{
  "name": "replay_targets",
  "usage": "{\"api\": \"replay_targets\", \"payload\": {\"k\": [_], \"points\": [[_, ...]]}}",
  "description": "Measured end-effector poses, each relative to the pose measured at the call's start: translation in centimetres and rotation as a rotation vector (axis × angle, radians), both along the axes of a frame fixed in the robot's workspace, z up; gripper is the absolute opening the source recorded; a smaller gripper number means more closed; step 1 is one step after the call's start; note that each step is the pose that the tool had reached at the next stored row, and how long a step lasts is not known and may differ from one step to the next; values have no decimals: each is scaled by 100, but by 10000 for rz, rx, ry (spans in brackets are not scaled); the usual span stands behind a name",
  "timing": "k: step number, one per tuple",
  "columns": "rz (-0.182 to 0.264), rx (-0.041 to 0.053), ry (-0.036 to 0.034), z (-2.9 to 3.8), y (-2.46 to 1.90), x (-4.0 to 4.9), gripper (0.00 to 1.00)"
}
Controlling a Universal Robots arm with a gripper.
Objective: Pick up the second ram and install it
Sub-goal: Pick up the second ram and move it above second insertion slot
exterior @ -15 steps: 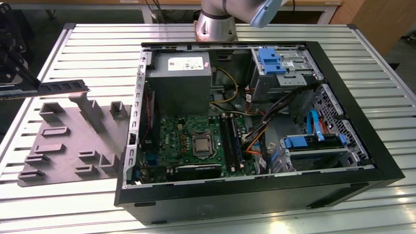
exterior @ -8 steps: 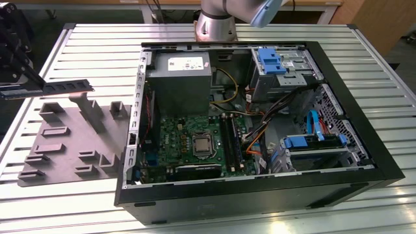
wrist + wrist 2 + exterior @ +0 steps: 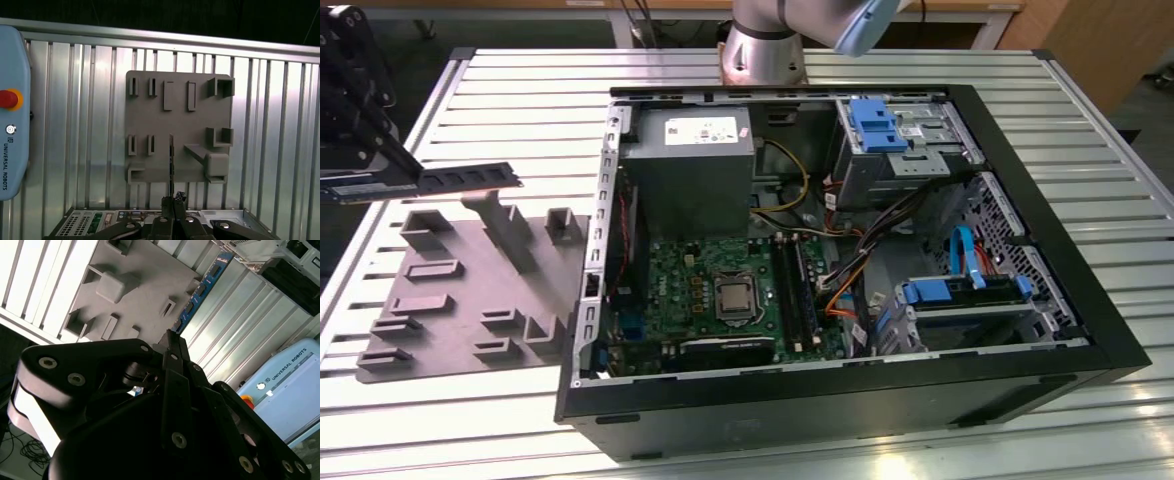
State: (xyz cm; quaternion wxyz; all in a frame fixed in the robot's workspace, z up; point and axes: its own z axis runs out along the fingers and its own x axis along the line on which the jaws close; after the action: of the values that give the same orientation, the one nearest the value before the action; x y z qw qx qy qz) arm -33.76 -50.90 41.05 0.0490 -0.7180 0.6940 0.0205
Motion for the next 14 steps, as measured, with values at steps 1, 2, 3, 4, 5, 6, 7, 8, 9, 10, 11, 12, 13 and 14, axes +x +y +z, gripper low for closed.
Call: {"api": "replay_targets", "payload": {"k": [1, 2, 3, 4, 5, 6, 7, 8, 9, 10, 11, 12, 13, 14], "points": [[0, -1, 0, 0, 0, 7, 12], [0, 0, 0, 0, 0, 14, 12], [0, -1, 1, 1, 0, 21, 12], [0, -1, 0, 0, 0, 27, 12], [0, -1, 0, 0, 0, 34, 12], [0, -1, 0, 0, 0, 41, 12], [1, -1, 1, 0, 0, 48, 12], [0, -1, 0, 0, 0, 54, 12], [0, 0, 0, 0, 0, 59, 12], [0, 0, 0, 0, 0, 65, 12], [0, -1, 1, 0, 0, 71, 12], [0, 0, 0, 0, 0, 79, 12], [0, -1, 1, 1, 0, 86, 12], [0, 0, 0, 0, 0, 92, 12]]}}
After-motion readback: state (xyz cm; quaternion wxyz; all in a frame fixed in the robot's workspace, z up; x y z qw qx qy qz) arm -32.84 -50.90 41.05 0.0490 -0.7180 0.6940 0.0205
